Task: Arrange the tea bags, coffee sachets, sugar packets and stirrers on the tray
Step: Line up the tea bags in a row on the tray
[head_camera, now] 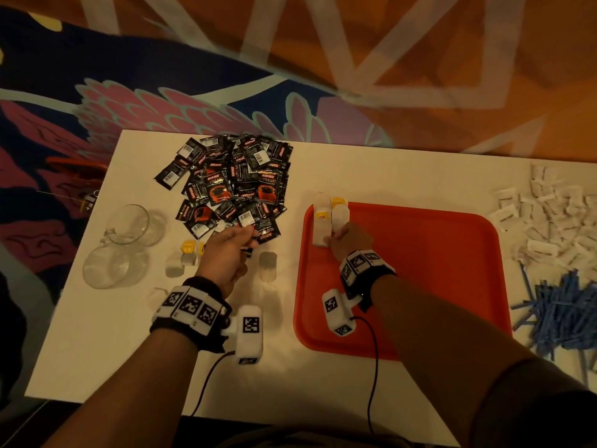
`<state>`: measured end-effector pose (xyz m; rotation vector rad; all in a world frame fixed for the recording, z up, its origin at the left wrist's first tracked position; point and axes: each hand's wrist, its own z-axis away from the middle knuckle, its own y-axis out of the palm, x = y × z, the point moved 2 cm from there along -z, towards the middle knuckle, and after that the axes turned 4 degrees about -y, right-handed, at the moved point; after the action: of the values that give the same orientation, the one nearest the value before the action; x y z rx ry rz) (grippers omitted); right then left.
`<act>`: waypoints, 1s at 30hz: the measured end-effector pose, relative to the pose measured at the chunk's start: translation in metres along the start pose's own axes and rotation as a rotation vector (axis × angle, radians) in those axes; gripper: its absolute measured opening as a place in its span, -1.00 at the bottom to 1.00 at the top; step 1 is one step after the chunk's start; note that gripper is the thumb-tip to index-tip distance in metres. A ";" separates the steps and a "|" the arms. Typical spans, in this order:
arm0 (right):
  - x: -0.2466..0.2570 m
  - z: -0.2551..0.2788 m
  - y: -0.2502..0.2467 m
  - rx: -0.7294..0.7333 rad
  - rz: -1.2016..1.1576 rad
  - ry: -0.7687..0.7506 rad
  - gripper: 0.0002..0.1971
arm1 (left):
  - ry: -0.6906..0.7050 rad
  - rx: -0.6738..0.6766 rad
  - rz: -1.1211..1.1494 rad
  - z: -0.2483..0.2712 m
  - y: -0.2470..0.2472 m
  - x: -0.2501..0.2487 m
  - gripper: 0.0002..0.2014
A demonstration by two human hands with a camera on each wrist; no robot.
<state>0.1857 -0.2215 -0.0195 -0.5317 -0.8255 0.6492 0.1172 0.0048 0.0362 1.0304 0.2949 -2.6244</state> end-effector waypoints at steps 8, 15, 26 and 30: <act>0.004 0.020 -0.022 0.008 -0.083 -0.198 -0.89 | -0.064 0.135 0.224 0.013 0.030 -0.012 -0.43; 0.026 0.083 -0.059 0.110 -0.294 -0.724 -0.85 | -0.103 0.280 0.298 0.032 0.077 -0.022 -0.26; 0.007 0.113 -0.097 -0.157 -0.101 -0.890 -0.92 | -0.204 0.344 0.545 0.076 0.135 -0.027 -0.55; 0.000 0.114 -0.111 -0.147 -0.172 -0.760 -0.94 | -0.183 0.378 0.480 0.079 0.139 -0.022 -0.67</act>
<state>0.1286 -0.2775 0.1183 -0.3318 -1.6255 0.6363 0.1323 -0.1437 0.0970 0.8256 -0.4527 -2.3434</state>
